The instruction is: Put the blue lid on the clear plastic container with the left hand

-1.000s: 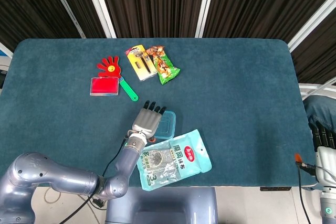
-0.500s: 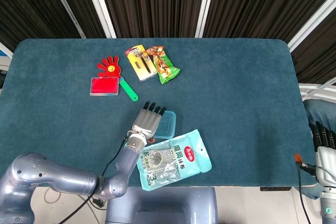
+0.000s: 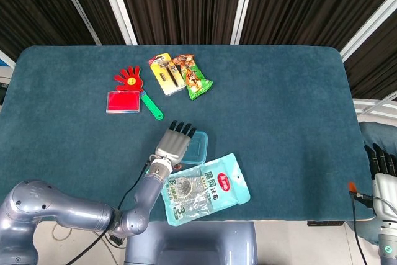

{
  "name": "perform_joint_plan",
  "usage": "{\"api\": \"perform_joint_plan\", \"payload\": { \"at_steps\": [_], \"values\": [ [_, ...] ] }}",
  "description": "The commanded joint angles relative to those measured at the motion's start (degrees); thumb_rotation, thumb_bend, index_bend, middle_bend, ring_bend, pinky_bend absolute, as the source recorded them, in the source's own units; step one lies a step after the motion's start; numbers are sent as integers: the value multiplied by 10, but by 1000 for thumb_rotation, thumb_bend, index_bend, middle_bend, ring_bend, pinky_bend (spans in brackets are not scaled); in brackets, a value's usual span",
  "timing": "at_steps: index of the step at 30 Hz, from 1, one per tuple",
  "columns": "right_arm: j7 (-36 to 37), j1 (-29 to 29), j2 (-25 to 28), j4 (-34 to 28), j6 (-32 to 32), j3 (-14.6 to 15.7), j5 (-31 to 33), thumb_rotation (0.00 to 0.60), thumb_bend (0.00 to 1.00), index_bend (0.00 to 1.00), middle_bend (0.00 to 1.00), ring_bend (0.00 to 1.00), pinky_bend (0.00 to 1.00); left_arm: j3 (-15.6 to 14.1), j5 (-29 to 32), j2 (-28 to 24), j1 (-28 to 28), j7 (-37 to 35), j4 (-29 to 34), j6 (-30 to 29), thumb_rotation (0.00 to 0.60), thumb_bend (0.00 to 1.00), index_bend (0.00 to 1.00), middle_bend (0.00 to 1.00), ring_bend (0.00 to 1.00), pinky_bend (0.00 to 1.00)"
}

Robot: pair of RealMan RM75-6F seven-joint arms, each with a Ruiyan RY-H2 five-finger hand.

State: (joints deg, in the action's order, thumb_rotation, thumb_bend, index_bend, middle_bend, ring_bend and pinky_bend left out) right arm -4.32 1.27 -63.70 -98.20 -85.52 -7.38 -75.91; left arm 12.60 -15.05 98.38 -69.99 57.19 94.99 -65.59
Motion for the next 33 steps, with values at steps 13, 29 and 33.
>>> {"api": "perform_joint_plan", "payload": {
  "at_steps": [13, 29, 33],
  "values": [
    [-9, 0, 0, -4, -1, -2, 5, 600, 353, 0, 0, 0, 0, -16, -137, -28, 26, -36, 66, -61, 600, 131, 93, 129, 0, 0],
    [-6, 0, -2, -4, 1, -3, 11, 600, 352, 0, 0, 0, 0, 33, -173, -12, 12, -109, -42, 25, 600, 408, 513, 388, 23, 0],
    [-4, 0, -2, -3, 2, -3, 12, 600, 352, 0, 0, 0, 0, 37, -170, -3, 10, -116, -60, 33, 600, 412, 552, 455, 73, 9]
  ]
}}
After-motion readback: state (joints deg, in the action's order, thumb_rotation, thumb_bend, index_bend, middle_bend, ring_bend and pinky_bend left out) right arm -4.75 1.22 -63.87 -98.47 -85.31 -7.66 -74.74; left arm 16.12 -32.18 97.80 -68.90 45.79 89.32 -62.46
